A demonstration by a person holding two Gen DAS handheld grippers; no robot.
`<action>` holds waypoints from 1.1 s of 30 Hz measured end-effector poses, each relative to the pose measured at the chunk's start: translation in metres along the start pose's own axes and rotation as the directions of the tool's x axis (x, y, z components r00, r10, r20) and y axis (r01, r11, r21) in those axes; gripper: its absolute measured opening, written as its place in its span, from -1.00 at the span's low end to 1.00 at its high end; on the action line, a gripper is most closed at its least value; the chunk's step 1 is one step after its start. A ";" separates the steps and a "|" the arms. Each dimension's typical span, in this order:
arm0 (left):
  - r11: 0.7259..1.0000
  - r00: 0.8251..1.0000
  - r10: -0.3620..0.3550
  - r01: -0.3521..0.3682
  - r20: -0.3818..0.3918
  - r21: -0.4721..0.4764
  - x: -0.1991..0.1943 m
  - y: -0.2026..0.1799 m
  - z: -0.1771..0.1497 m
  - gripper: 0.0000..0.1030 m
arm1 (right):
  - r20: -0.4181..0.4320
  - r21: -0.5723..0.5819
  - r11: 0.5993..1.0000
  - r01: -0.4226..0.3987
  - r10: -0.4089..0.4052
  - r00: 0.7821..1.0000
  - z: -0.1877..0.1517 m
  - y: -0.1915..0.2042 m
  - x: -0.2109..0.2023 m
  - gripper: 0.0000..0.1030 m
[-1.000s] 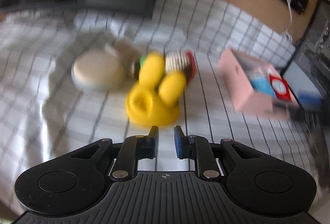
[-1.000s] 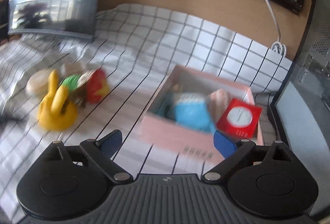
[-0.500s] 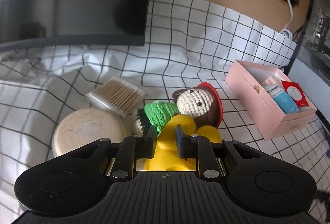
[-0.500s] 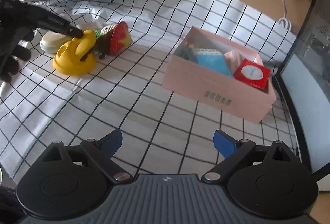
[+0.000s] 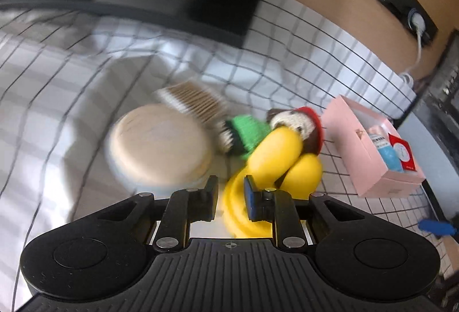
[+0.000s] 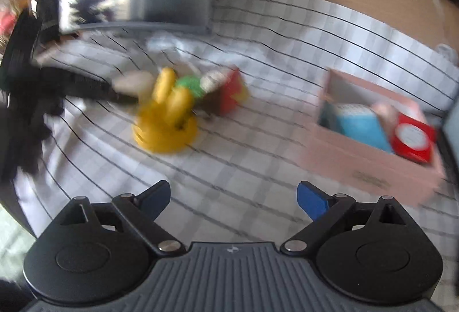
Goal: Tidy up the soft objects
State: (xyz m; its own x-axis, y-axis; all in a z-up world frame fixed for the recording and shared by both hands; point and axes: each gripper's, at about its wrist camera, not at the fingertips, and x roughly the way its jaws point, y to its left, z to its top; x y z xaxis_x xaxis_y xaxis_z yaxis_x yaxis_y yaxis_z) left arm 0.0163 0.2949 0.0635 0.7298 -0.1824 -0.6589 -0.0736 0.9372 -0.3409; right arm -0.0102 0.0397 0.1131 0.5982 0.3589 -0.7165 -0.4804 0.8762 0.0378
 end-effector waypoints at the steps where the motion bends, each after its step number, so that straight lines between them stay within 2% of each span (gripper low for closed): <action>1: 1.000 1.000 0.001 -0.001 -0.001 -0.019 -0.006 0.003 -0.004 -0.59 | 0.012 -0.006 1.000 -0.026 0.026 1.000 0.008 0.004 0.006 0.78; 3: 0.999 1.000 0.005 -0.005 -0.002 -0.037 -0.020 0.004 -0.012 -0.59 | 0.040 -0.015 0.998 -0.066 0.066 0.997 0.026 0.008 0.021 0.65; 5: 0.999 1.000 -0.003 0.003 -0.008 -0.039 -0.031 0.000 -0.021 -0.59 | 0.038 0.010 0.995 -0.101 0.101 0.994 0.048 0.009 0.043 0.41; 9: 0.998 0.998 -0.036 0.034 -0.042 -0.044 -0.049 -0.012 -0.044 -0.59 | -0.043 0.097 0.980 -0.172 0.177 0.983 0.082 0.009 0.096 0.21; 10: 0.998 0.998 -0.040 0.038 -0.049 -0.042 -0.053 -0.015 -0.050 -0.59 | -0.077 0.112 0.976 -0.188 0.197 0.977 0.087 0.010 0.106 -0.10; 11: 0.999 0.998 -0.039 0.037 -0.053 -0.038 -0.055 -0.017 -0.055 -0.59 | -0.118 0.122 0.971 -0.203 0.217 0.969 0.092 0.013 0.115 -0.49; 12: 0.999 0.998 -0.033 0.031 -0.057 -0.032 -0.057 -0.019 -0.059 -0.59 | -0.140 0.127 0.970 -0.206 0.223 0.965 0.097 0.016 0.116 -0.50; 14: 1.000 0.999 -0.007 0.007 -0.054 -0.013 -0.062 -0.024 -0.065 -0.58 | -0.090 0.122 0.962 -0.246 0.257 0.962 0.105 0.021 0.099 -0.64; 16: 1.000 0.999 0.023 -0.022 -0.035 0.013 -0.064 -0.029 -0.066 -0.58 | -0.056 0.126 0.942 -0.310 0.319 0.946 0.113 0.023 0.078 -0.70; 17: 0.999 0.999 0.035 -0.035 -0.026 0.023 -0.064 -0.032 -0.065 -0.58 | -0.049 0.124 0.938 -0.324 0.332 0.942 0.114 0.025 0.071 -0.90; 18: 0.998 0.999 0.048 -0.048 -0.013 0.034 -0.065 -0.035 -0.064 -0.58 | -0.054 0.120 0.933 -0.339 0.347 0.936 0.114 0.027 0.064 -0.92; 21: 0.995 0.996 0.064 -0.068 0.058 0.068 -0.068 -0.050 -0.059 -0.58 | -0.075 0.097 0.934 -0.344 0.351 0.933 0.106 0.035 0.052 -0.92; 24: 0.990 0.993 0.052 -0.065 0.106 0.127 -0.065 -0.066 -0.057 -0.58 | -0.068 0.066 0.945 -0.320 0.324 0.943 0.098 0.031 0.041 -0.89; 25: 0.987 0.991 0.067 -0.082 0.113 0.141 -0.061 -0.070 -0.056 -0.58 | -0.050 0.060 0.954 -0.295 0.298 0.953 0.095 0.026 0.035 -0.79; 27: 0.983 0.988 0.096 -0.112 0.118 0.142 -0.054 -0.074 -0.052 -0.58 | -0.016 0.044 0.975 -0.219 0.220 0.975 0.086 0.017 0.023 -0.29; 28: 0.984 0.987 0.108 -0.124 0.122 0.129 -0.050 -0.075 -0.049 -0.58 | -0.001 0.038 0.982 -0.185 0.185 0.983 0.082 0.012 0.020 0.12; 29: 0.984 0.985 0.118 -0.133 0.124 0.117 -0.046 -0.074 -0.046 -0.58 | 0.014 0.037 0.987 -0.154 0.153 0.988 0.076 0.008 0.015 0.29; 33: 0.981 0.978 0.168 -0.178 0.126 0.073 -0.024 -0.079 -0.033 -0.58 | -0.009 0.028 0.999 -0.046 0.046 0.999 0.051 -0.009 0.010 0.29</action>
State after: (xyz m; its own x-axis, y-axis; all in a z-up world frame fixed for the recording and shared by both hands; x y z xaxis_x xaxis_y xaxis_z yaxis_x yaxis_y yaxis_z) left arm -0.0178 0.2154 0.0839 0.7870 0.0163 -0.6167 -0.1521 0.9739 -0.1683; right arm 0.0328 0.0516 0.1409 0.5696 0.3960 -0.7202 -0.4890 0.8676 0.0903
